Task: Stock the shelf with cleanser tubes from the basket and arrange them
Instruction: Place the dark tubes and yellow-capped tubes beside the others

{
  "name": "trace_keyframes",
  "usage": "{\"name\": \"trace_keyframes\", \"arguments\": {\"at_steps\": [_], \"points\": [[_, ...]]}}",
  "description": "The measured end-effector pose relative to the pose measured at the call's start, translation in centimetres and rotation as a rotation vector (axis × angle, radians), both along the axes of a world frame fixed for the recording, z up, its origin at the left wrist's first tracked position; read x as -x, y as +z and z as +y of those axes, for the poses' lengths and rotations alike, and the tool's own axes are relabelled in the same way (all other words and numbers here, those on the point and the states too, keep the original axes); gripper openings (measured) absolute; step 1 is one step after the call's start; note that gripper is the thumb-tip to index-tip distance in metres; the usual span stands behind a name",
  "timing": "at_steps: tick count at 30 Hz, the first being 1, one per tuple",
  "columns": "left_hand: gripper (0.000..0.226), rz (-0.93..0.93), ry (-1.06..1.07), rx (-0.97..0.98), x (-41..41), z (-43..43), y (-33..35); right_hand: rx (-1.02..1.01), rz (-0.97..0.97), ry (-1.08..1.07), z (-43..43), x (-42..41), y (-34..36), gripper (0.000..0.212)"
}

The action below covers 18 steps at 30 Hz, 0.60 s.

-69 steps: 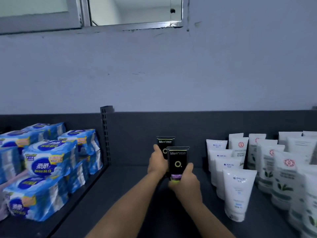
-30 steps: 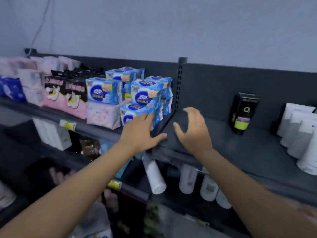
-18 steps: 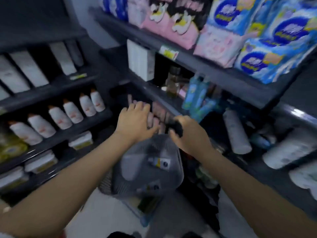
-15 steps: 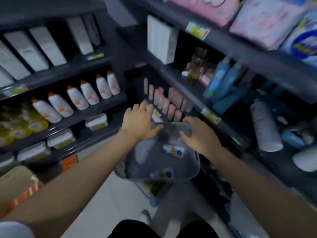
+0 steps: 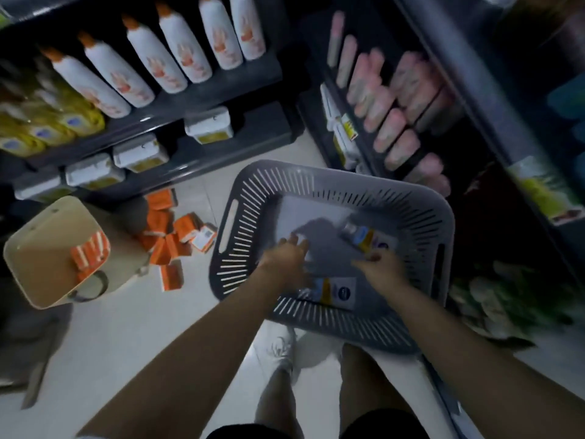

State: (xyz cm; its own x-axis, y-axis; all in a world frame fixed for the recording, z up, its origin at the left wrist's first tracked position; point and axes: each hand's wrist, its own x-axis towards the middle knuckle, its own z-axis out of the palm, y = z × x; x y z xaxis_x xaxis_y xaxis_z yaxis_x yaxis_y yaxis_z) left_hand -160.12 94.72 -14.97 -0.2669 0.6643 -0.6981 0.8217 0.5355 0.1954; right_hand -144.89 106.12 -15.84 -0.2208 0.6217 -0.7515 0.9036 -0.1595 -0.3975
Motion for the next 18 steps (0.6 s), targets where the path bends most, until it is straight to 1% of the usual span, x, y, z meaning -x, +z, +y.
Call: {"name": "trace_keyframes", "arguments": {"at_steps": [1, 3, 4, 6, 8, 10, 13, 15, 16, 18], "points": [[0.088, -0.047, 0.005, 0.024, -0.6, 0.2, -1.5, 0.091, -0.009, -0.138, 0.0, 0.3, -0.9, 0.041], [0.081, -0.094, -0.051, 0.059, -1.6, 0.6, -3.7, 0.209, 0.007, -0.348, 0.3, 0.6, -3.0, 0.025], [0.074, -0.104, -0.107, 0.062, -2.1, 0.9, -4.4, 0.259, 0.015, -0.429, 0.5, 0.7, -4.2, 0.028], [0.059, -0.113, -0.228, 0.064, -2.9, 1.7, -5.2, 0.338, 0.041, -0.568, 1.0, 1.2, -5.7, 0.042], [0.05, -0.109, -0.326, 0.054, -3.5, 2.5, -5.8, 0.412, 0.097, -0.728, 1.6, 2.2, -6.0, 0.044], [0.053, -0.121, -0.404, 0.059, -3.7, 3.2, -6.3, 0.514, 0.158, -0.866, 2.2, 3.3, -6.3, 0.044], [0.071, -0.154, -0.476, 0.102, -3.8, 4.0, -6.4, 0.684, 0.25, -1.026, 3.1, 4.5, -6.3, 0.049], [0.08, -0.152, -0.497, 0.099, -3.8, 4.0, -6.7, 0.717, 0.264, -1.116, 4.0, 5.2, -6.4, 0.054], [0.08, -0.137, -0.48, 0.09, -3.6, 3.8, -6.9, 0.704, 0.262, -1.156, 4.3, 5.5, -6.5, 0.053], [0.072, -0.095, -0.344, 0.067, -3.0, 3.1, -7.5, 0.688, 0.269, -1.198, 5.0, 5.9, -6.4, 0.052]]}}
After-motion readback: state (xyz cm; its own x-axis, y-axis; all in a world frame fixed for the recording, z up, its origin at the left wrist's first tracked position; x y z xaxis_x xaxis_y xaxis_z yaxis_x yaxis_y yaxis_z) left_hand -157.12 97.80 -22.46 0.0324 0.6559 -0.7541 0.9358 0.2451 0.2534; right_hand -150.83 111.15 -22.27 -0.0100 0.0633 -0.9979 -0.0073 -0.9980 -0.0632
